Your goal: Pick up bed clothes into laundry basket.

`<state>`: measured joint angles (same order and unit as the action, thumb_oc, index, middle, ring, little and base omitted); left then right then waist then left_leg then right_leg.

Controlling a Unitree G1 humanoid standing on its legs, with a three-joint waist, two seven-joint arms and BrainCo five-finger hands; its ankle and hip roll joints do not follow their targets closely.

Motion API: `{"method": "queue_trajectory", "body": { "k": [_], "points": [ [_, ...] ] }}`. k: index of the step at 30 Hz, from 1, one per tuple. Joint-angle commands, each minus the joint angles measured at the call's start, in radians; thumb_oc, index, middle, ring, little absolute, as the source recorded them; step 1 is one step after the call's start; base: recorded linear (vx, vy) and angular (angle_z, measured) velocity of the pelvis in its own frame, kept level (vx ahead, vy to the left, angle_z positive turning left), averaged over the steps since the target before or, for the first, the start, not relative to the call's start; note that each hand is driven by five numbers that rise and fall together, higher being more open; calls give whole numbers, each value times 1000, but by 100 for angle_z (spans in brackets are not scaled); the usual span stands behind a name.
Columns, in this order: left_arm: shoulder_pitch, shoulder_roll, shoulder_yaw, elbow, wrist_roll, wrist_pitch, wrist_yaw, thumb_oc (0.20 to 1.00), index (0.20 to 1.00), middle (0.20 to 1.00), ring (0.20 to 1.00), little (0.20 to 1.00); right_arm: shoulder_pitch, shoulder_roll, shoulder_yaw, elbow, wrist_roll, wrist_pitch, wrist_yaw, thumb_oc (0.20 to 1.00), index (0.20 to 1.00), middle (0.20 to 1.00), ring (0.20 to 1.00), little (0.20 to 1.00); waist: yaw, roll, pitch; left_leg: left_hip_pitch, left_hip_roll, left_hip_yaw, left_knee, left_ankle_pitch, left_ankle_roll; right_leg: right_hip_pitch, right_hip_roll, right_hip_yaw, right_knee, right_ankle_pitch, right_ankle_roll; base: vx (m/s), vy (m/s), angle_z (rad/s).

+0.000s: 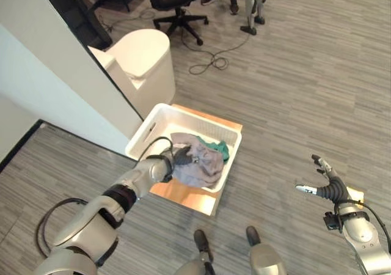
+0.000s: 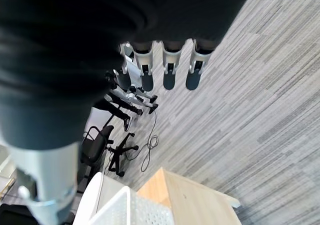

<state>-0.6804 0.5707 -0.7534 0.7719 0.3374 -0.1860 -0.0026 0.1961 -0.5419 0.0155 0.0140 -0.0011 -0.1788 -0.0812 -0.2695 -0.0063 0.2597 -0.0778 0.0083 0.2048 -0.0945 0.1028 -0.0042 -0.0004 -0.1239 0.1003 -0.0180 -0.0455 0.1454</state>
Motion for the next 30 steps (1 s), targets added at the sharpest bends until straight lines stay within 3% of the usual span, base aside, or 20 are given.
{"method": "queue_trajectory", "body": {
  "k": [1, 9, 15, 16, 17, 25, 30],
  "points": [
    [-90, -10, 88, 50, 21, -11, 59, 200, 200, 200, 200, 200, -24, -34, -8, -58, -9, -58, -1, 1000, 1000, 1000, 1000, 1000, 34, -6, -29, 86, 17, 19, 7, -105, -33, -102, -11, 12, 7, 116, 64, 11, -1, -6],
    [-165, 0, 54, 14, 39, -17, 67, 200, 200, 200, 200, 200, -19, -30, 18, -46, -6, -57, 9, 1000, 1000, 1000, 1000, 1000, 26, 12, -43, 101, 15, 16, 7, -110, -36, -88, -13, 4, 8, 105, 60, 10, 0, -2],
    [-225, -26, 21, 174, 124, 11, 87, 200, 200, 200, 200, 200, 2, -43, 28, -67, 11, -58, 22, 1000, 1000, 1000, 1000, 1000, 0, 14, -45, 107, 15, 35, 7, -111, -38, -97, -8, 18, 11, 111, 63, 3, 1, -2],
    [-225, -26, 21, 175, 124, 10, 87, 718, 718, 718, 718, 718, 3, -43, 28, -67, 11, -58, 22, 1000, 1000, 1000, 1000, 1000, 1, 14, -45, 107, 15, 35, 7, -111, -38, -97, -8, 19, 11, 111, 63, 3, -9, -9],
    [-226, -31, 23, 206, 141, 19, 76, 1000, 1000, 1000, 1000, 1000, 15, -42, 24, -66, 11, -55, 23, 1000, 1000, 1000, 1000, 1000, -3, 13, -44, 109, 16, 40, 7, -112, -38, -97, -7, 22, 8, 112, 63, 3, -6, -9],
    [-231, 34, -5, 129, 168, 4, 49, 1000, 1000, 1000, 1000, 1000, 32, -40, 8, -53, 1, -51, 17, 1000, 1000, 1000, 1000, 1000, 11, 19, -50, 112, 19, 41, 7, -112, -40, -90, -6, 19, 0, 111, 63, 2, -8, -3],
    [-230, 129, -27, 41, 115, 4, -84, 1000, 1000, 1000, 1000, 1000, 30, -29, -8, -37, -20, -32, 22, 1000, 1000, 1000, 1000, 1000, 34, 31, -59, 119, 17, 25, 7, -116, -40, -69, -10, 3, -2, 103, 61, 17, -14, 3]
  ]
}}
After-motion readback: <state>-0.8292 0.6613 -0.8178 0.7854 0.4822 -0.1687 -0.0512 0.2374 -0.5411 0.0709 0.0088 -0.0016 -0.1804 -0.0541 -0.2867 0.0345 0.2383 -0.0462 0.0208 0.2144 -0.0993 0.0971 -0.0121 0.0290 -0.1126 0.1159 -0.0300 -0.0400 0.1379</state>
